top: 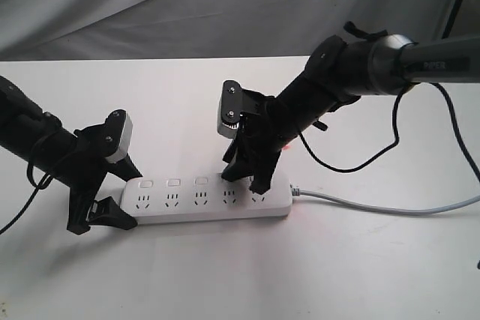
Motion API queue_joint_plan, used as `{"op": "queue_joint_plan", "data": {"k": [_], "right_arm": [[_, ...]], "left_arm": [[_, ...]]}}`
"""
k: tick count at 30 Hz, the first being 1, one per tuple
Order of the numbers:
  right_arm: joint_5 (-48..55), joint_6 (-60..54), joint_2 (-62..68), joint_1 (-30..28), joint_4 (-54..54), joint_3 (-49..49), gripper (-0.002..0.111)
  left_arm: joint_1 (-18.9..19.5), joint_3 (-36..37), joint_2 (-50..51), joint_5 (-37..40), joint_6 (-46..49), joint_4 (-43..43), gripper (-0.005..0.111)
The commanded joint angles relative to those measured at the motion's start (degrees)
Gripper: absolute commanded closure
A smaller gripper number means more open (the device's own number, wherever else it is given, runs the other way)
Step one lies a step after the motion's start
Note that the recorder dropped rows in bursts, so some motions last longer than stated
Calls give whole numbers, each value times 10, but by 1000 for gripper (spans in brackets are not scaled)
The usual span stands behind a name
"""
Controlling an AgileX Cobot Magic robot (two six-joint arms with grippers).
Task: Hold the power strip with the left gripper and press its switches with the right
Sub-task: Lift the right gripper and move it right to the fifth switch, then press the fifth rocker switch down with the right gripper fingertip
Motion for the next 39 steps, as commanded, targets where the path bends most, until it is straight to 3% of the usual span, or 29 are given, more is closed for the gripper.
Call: {"op": "queue_joint_plan", "data": {"k": [1,12,39], "right_arm": [[2,12,-44,-4,-20,3,75],[21,17,-74,-48,-31,38,75],[-15,11,-31,-32,-9,50,75]], "left_arm": [[-3,-2,-2,-2,-5,3,35],[-3,-2,-2,-2,-5,3,35],[-3,-2,-2,-2,-5,3,35]]}}
